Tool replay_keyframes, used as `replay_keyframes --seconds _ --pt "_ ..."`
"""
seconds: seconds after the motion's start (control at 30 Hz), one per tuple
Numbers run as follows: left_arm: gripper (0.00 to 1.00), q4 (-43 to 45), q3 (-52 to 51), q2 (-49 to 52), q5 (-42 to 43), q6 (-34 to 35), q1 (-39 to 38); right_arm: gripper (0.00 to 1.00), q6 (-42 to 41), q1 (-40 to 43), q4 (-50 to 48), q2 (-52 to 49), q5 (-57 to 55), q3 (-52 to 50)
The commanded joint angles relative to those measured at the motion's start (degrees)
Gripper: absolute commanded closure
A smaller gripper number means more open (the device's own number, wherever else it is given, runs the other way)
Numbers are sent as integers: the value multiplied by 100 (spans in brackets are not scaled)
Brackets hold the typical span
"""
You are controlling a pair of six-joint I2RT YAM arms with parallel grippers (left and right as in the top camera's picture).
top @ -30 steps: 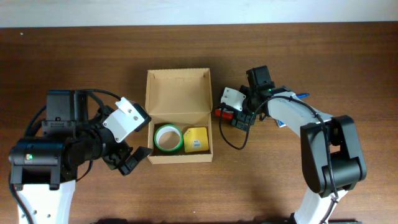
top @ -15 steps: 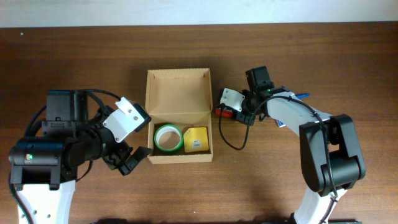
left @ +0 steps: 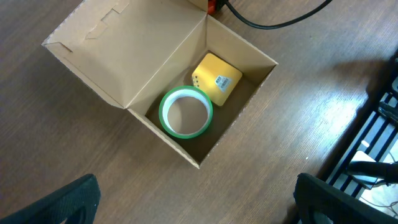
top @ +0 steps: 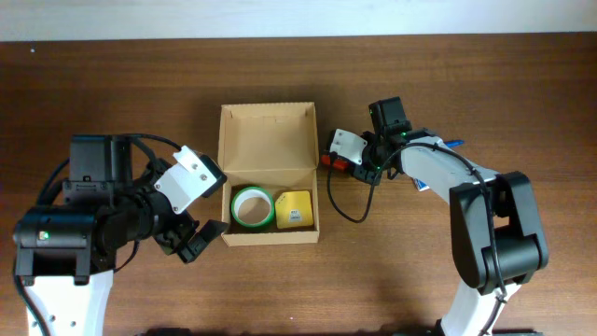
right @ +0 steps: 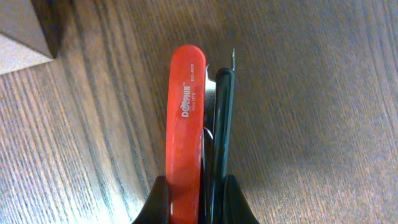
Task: Pack container
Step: 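Close the right gripper on the red stapler's middle, then lift the red stapler with the right gripper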
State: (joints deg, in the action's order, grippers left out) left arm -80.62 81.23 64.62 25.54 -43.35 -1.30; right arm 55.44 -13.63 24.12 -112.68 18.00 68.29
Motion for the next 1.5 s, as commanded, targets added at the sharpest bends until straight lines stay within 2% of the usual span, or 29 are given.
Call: replay_keyframes --seconds 0.0,0.43,0.67,1.17,1.47 --pt "0 0 105 -7 105 -94 35 96 -437 20 26 -114 -42 125" --pt "0 0 105 -7 105 -94 35 96 -887 20 1132 201 -199 979" --pt "1 0 105 -7 105 -94 35 96 -903 20 1401 201 -214 1005" --pt "0 0 105 -7 105 -94 35 96 -1051 20 1556 133 -214 960" --pt "0 0 105 -7 105 -94 35 96 -1051 15 1488 -310 -212 960"
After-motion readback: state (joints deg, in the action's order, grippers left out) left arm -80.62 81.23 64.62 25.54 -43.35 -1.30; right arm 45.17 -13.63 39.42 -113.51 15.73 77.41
